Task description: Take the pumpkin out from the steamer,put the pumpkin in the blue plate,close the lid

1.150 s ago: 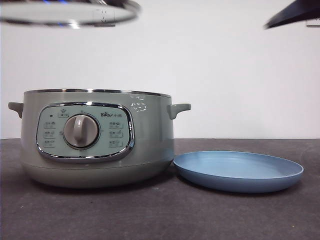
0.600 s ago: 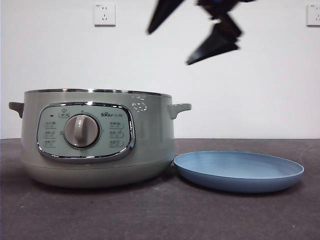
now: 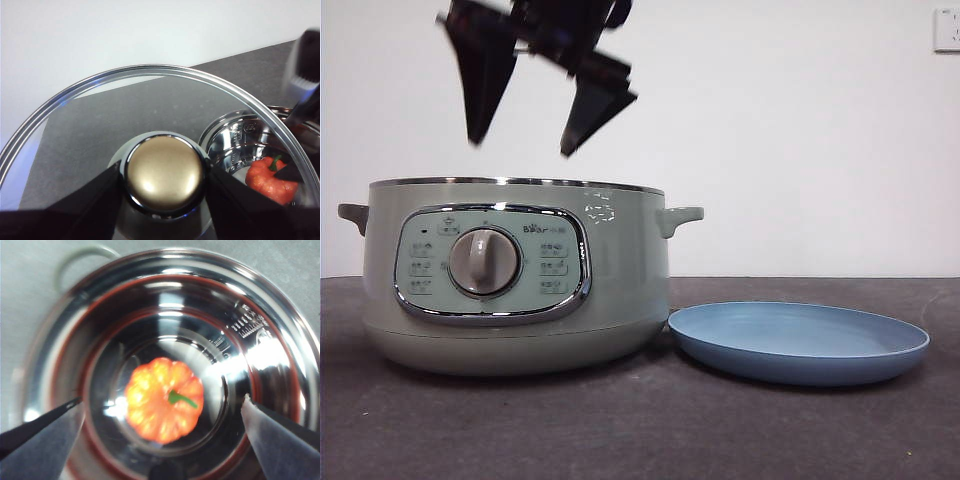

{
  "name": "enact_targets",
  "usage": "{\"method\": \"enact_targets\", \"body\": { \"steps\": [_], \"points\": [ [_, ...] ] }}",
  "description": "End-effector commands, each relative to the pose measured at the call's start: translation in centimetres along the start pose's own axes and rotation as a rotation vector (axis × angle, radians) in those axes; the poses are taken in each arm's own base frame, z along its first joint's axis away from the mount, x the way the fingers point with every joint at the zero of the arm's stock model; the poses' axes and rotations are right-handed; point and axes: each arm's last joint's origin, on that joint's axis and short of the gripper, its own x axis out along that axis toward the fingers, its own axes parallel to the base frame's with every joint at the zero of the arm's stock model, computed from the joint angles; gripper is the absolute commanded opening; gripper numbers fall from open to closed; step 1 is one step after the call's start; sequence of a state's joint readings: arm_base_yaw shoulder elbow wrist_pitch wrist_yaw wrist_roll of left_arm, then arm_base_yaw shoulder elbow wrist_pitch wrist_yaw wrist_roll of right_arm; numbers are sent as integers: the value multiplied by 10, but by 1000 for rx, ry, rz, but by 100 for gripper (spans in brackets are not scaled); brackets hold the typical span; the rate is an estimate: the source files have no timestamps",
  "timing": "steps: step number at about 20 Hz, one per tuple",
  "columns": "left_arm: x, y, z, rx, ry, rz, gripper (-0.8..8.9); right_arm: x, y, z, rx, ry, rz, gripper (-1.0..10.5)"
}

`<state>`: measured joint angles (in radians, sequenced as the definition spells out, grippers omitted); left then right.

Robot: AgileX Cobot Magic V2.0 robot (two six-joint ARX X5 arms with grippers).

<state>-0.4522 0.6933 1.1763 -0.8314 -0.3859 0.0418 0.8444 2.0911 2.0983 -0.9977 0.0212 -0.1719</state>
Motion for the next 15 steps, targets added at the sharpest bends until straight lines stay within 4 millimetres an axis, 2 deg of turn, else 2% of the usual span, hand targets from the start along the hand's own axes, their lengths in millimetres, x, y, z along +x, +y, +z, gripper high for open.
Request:
{"method": "enact_targets", "body": {
  "steps": [1,14,15],
  "points": [
    [-6,3,5,-9,-50,9,-9,25,2,-3,-32,53,-1,545],
    [-5,2,0,5,-4,4,-9,100,0,-19,9,152,113,533],
    [-5,2,0,6,-2,4,-9,101,0,-20,10,155,110,491]
  ]
}}
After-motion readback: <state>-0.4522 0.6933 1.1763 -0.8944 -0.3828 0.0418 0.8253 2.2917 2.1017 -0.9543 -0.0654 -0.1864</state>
